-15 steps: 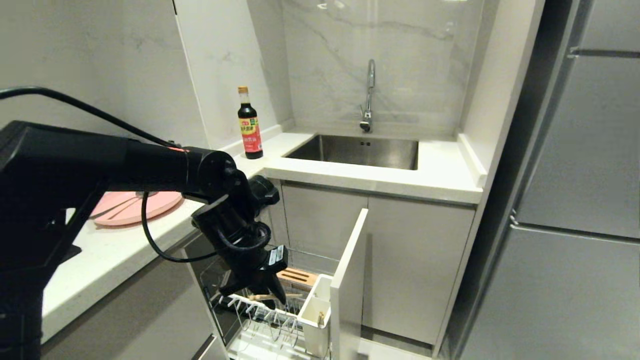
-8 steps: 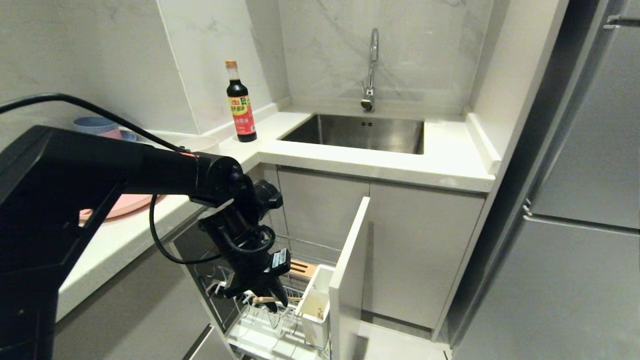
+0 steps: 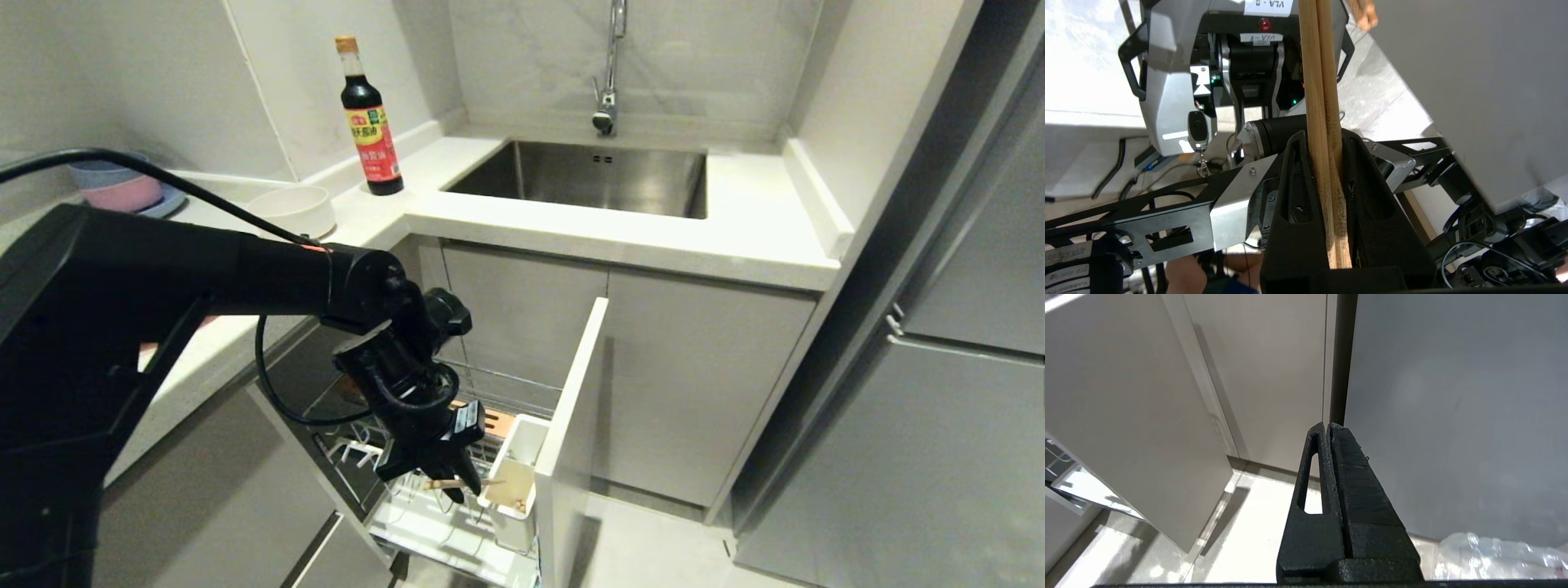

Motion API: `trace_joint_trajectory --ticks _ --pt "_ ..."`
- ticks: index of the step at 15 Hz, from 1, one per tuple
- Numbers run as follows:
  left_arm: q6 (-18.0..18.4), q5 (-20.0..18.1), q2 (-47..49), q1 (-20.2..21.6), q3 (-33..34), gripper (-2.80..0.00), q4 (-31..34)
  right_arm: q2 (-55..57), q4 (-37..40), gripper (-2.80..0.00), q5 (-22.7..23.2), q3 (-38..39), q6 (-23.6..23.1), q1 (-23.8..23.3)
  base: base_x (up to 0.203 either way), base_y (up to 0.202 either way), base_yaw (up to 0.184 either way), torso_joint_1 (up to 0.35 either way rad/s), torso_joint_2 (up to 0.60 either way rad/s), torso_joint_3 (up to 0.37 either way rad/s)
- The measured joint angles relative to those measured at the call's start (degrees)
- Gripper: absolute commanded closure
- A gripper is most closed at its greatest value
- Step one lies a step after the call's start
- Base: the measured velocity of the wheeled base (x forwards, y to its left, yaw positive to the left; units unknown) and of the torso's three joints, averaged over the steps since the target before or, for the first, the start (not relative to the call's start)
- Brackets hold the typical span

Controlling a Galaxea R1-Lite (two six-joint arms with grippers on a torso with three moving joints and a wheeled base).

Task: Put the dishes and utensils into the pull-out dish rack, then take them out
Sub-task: Pick up the chopsticks and place it in the cupboard

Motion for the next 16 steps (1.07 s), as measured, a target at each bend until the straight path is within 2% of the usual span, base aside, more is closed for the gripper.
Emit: trace_joint_trajectory --ticks 7,16 --pt "0.0 -0.7 0.9 -0.7 -0.7 0.0 -0.4 0.0 0.0 0.0 0.0 0.0 0.0 0.0 0.0 0.0 0.0 0.003 0.0 -0.19" --pt "-0.3 -0.4 4.2 -2.0 -2.8 0.0 -1.3 0.0 0.0 0.0 0.0 0.0 0.0 0.0 0.0 0.0 0.0 0.001 0.0 -0.017"
